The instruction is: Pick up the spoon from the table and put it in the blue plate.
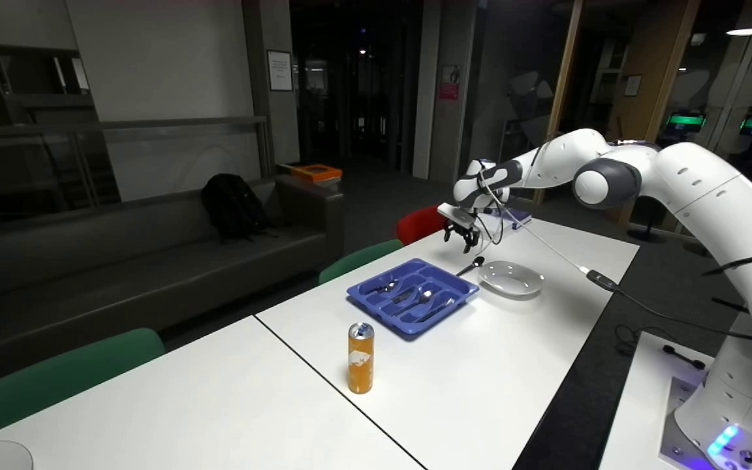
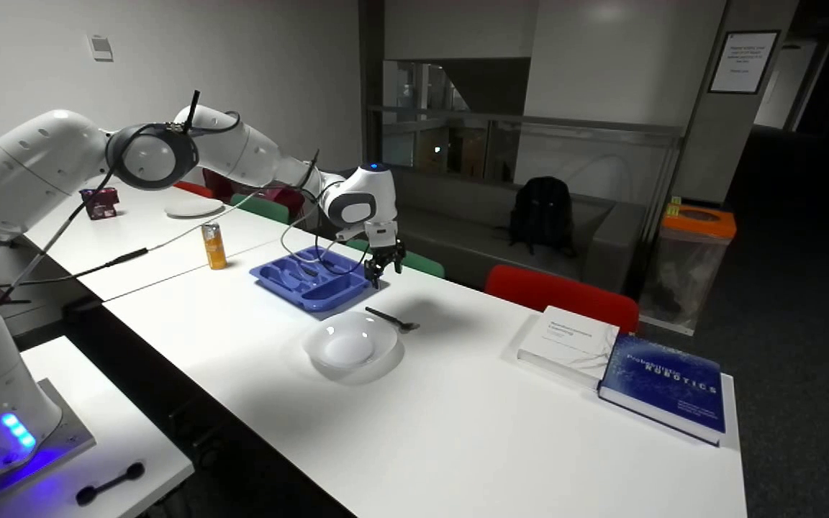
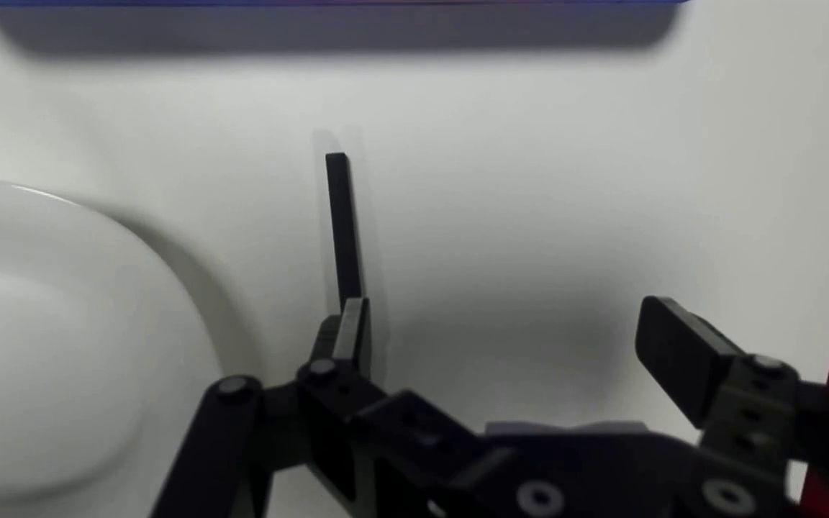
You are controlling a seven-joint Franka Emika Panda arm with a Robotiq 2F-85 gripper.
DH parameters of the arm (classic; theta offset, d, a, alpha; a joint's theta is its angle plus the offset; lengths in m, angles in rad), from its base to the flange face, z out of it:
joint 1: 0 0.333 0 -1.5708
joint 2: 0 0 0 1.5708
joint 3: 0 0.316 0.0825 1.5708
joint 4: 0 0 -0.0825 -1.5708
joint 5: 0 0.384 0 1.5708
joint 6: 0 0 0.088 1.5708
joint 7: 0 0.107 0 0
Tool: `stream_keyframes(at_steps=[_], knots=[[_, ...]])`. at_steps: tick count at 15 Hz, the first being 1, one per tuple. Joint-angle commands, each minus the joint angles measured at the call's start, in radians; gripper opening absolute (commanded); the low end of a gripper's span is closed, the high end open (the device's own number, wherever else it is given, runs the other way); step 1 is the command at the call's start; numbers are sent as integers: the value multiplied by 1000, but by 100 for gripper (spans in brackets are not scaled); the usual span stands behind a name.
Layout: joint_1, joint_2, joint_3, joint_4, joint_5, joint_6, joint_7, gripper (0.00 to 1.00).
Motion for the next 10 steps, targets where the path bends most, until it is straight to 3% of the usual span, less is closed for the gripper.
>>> stream_keyframes(at_steps=[1, 3, 4, 10], knots=[[-34, 31, 25, 54, 12, -14, 9, 100], [-47, 12, 52, 37, 24, -7, -37, 100], [-24, 22, 20, 19, -5, -2, 0, 100], [-17, 29, 14, 13, -2, 16, 32, 100]])
